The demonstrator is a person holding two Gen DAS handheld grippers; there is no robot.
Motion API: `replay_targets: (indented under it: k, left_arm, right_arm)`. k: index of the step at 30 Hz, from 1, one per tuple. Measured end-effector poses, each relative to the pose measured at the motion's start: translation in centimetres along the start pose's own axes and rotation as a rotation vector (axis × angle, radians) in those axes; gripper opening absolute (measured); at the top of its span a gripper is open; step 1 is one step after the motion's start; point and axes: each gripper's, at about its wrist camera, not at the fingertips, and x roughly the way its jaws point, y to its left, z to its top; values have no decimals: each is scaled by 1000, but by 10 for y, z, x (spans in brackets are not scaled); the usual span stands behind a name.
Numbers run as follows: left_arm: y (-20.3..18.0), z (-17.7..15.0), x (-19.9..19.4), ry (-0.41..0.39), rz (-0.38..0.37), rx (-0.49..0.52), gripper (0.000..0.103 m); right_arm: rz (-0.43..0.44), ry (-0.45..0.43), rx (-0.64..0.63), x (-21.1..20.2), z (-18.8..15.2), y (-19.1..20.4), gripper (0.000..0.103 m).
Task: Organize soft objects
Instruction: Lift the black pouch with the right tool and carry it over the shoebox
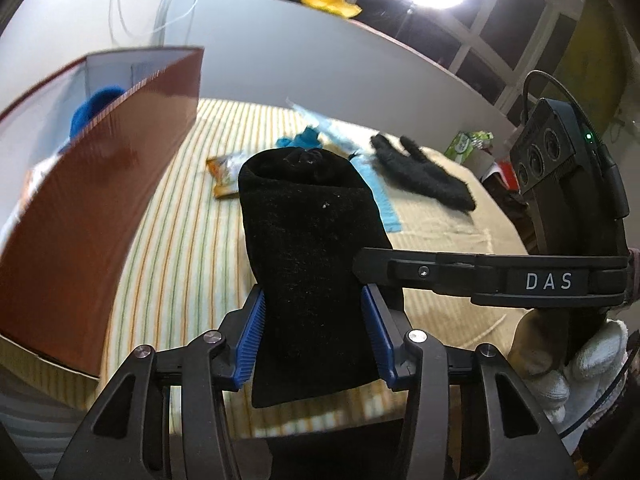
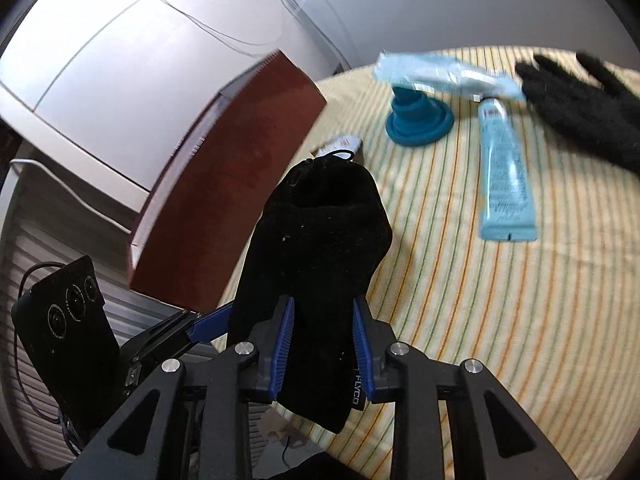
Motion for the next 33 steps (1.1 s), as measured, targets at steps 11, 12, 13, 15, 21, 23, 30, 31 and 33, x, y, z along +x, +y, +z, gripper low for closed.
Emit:
replay_targets:
  k: [11,12,13,15,21,23,30,31,33]
  left_arm:
    - [3,21,-46,-101,-5,8,46]
    - [6,24,-51,-112,-2,5,46]
    - [8,25,-55,-122,1,2,46]
    - [16,29,-66,-151,5,-17,46]
    - [44,38,-100,-235,35,-62,46]
    - [51,39,-109,-251,51,-68,46]
    - [76,46,-131,-287,135,-68,46]
    - [80,48,-134,-292,146,-70,46]
    - [89,48,-136,-298,163,-80,46]
  right_arm:
    - [25,-61,-72,-33,23,36,26]
    - [26,-60,-84,-33,26,41,26]
    - [28,-61,-96,-33,29,47,26]
    - [34,-64,-121,-30,38,64,26]
    - [71,-81,-181,-21,54,107,26]
    - [80,-79,-203,-15,58,122,26]
    - [109,-60,-261,12,72,163,26]
    - [115,-55,-266,17,74,170,26]
    - [126,-46,-266,24,80,178,26]
